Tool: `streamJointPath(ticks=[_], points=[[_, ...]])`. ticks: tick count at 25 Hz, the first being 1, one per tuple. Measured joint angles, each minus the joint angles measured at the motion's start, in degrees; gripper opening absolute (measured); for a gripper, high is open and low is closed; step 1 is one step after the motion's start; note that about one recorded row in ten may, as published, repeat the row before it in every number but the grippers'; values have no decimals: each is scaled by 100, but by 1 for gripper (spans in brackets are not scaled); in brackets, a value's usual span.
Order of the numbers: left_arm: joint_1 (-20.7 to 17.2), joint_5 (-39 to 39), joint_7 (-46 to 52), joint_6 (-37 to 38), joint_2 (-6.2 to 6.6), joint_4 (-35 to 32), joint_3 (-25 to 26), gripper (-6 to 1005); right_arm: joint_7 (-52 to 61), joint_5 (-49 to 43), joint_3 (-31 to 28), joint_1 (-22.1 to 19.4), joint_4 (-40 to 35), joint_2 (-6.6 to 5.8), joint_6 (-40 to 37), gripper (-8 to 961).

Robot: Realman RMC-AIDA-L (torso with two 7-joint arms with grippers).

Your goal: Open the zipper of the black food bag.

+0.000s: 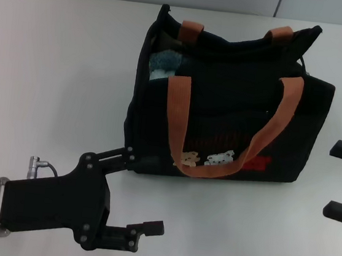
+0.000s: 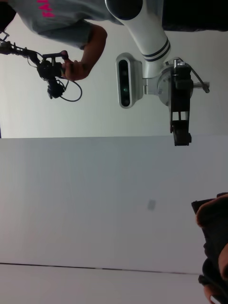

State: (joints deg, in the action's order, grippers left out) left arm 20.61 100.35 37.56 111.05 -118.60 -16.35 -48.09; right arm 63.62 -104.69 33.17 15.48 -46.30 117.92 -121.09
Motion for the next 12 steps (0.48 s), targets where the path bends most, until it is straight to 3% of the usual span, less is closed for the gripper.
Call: streamJointPath(ticks=[12], points=[[-35,-26,-37,-15,2,-10,13,830,-60,-215,36,120,311,1,162,801]])
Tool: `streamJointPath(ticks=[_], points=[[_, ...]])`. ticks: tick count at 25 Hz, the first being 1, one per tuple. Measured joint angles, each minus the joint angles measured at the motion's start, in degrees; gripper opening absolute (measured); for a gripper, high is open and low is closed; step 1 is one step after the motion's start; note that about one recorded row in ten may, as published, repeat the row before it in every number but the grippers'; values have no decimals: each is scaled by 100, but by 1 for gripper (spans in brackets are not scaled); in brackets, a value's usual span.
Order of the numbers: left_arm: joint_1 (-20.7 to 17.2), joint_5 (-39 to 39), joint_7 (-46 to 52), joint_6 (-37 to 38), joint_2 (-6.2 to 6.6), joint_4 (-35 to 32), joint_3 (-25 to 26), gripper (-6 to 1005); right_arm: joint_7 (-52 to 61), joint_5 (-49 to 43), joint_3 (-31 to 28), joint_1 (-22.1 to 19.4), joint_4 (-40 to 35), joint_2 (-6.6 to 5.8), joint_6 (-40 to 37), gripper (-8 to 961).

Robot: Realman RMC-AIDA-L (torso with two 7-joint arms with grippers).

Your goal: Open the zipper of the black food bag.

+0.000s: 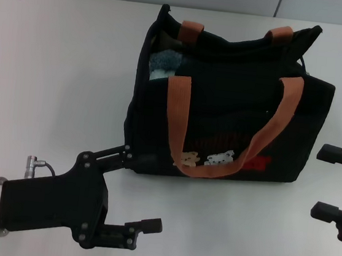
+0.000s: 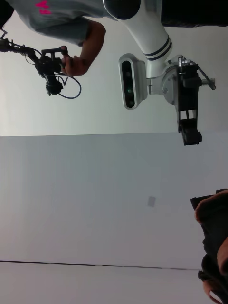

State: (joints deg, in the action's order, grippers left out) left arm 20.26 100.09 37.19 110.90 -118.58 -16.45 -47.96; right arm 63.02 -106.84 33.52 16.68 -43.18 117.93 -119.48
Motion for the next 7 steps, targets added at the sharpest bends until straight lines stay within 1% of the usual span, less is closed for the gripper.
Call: streamJointPath(ticks=[7], points=[[30,-15,-13,0,-2,-5,12,830,-77,-28,-9,51,4,10,30,801]])
